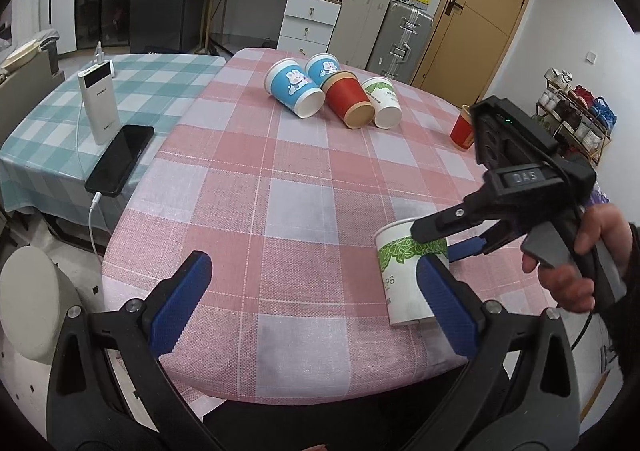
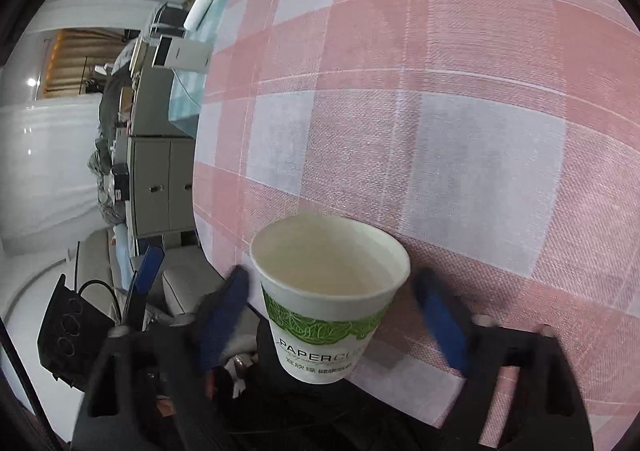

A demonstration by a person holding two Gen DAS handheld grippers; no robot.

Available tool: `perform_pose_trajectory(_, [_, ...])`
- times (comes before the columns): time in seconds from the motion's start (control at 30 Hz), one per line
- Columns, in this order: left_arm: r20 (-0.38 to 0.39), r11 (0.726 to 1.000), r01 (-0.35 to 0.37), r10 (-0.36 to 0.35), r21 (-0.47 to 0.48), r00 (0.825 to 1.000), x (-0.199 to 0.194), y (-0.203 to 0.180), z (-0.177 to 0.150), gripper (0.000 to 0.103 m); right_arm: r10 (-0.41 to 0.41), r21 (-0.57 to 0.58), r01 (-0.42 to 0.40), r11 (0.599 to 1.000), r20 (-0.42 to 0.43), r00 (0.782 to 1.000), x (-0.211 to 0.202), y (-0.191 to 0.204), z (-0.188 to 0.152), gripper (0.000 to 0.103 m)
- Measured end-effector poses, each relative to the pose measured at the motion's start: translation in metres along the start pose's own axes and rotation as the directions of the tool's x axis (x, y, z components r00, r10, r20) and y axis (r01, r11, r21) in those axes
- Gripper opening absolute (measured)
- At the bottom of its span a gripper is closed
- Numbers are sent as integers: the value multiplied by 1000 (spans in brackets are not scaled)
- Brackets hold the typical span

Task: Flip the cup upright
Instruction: 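Lift the cup with the right tool and rotate it rim-up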

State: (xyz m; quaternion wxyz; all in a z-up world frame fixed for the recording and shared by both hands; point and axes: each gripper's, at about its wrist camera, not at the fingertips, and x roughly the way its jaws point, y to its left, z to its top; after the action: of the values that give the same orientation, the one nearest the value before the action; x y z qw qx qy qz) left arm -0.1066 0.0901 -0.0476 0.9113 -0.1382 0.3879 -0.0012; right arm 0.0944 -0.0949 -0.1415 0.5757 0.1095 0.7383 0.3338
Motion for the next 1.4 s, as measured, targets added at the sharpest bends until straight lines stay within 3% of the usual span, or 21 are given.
perform_pose_trajectory(0.13, [-8, 1000, 4, -4, -13, 1000, 5, 5, 1, 102, -10, -34, 10, 999, 5, 1000, 1, 7, 2, 64])
perform_pose_trajectory(0.27, [-29, 1000, 10, -11, -21, 1000, 17, 5, 4, 102, 20, -42, -16, 999, 96, 995, -23, 4, -8, 62])
perform_pose_trajectory(0.37, [-24, 1000, 10, -10, -12, 1000, 21, 1, 9, 102, 38, -58, -27, 998, 201, 979, -49, -4, -21, 62])
perform_pose_trajectory(0.47, [-28, 1000, 13, -13, -5, 1000, 29, -4, 16, 102, 29, -67, -7, 998, 319, 947, -74, -16, -38, 62])
perform_pose_trajectory(0.57, [-26, 1000, 17, -17, 1, 1000, 36, -12, 25, 102, 60, -104, -14, 994, 460, 886, -97, -28, -55, 62])
perform_pose_trajectory(0.63, [-13, 1000, 20, -19, 9, 1000, 39, -19, 32, 102, 59, -126, 15, 992, 565, 823, -111, -35, -67, 62])
perform_pose_trajectory(0.8, [-6, 1000, 8, -8, 23, 1000, 52, -34, 50, 102, -27, -146, 223, 964, 778, 628, -130, -35, -91, 62])
perform_pose_trajectory(0.93, [-8, 1000, 3, -3, 28, 1000, 62, -45, 60, 102, -139, -107, 426, 898, 851, 507, -122, -23, -93, 62])
perform_pose_trajectory(1.03, [-8, 999, -1, 1, 34, 1000, 68, -52, 64, 102, -211, -67, 534, 843, 871, 444, -113, -19, -85, 62])
perform_pose_trajectory(1.13, [-21, 999, -5, 5, 32, 1000, 76, -58, 66, 102, -264, -46, 618, 785, 877, 401, -100, -18, -78, 62])
perform_pose_trajectory(1.3, [-51, 999, -7, 9, 36, 999, 87, -65, 64, 102, -302, -38, 649, 760, 863, 405, -85, -23, -70, 62])
perform_pose_trajectory(1.4, [-57, 999, -11, 13, 40, 998, 89, -66, 63, 102, -296, -41, 616, 786, 851, 434, -85, -30, -74, 62])
